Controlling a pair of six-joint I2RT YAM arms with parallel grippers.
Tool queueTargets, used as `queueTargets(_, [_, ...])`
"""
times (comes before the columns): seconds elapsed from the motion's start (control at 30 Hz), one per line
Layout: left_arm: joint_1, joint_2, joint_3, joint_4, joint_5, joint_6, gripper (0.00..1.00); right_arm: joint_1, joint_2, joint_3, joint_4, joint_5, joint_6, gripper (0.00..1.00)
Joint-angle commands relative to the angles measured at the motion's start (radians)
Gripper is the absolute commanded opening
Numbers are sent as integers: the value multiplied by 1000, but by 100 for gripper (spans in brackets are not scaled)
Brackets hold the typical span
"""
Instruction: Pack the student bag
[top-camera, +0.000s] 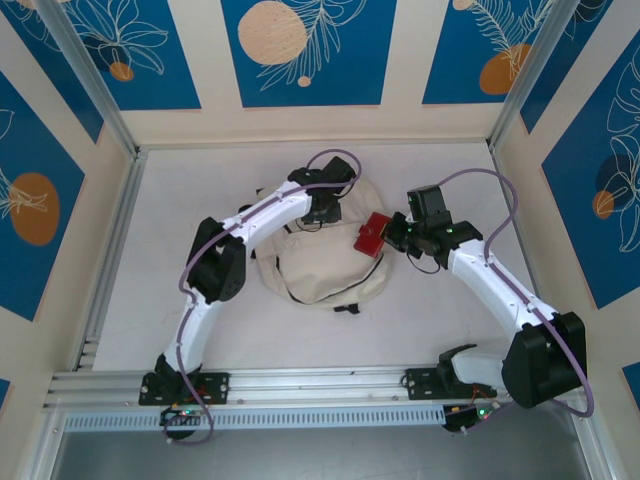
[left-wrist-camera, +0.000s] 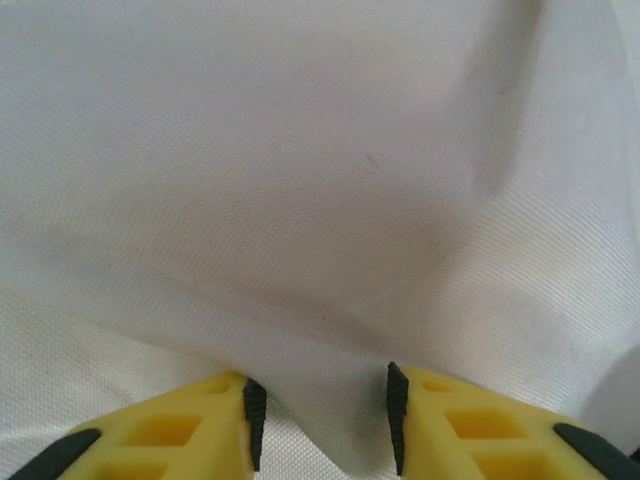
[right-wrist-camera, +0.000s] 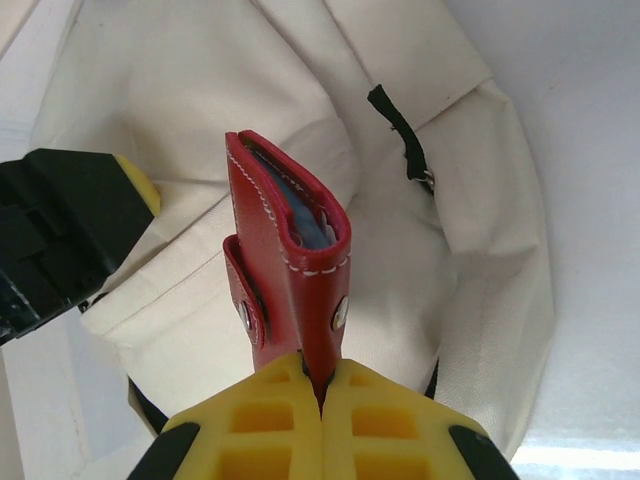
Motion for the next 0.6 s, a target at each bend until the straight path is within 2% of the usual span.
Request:
queueTargets(0.0, [1,24,49,-43,-16,10,26,-6,-22,-6,23,-27,-13,0])
queueTargets(0.13, [1,-5,60,-32,-14,32,6,-6,-30,-9,23,-43,-10,0])
queueTargets(0.2, [4,-31,66,-27,-13,48,0,-6,-38,-18,27,-68,-9,0])
queueTargets(0.57, [32,-181,22,19,49,106,0,-4,54,-52,184,-429,-69,0])
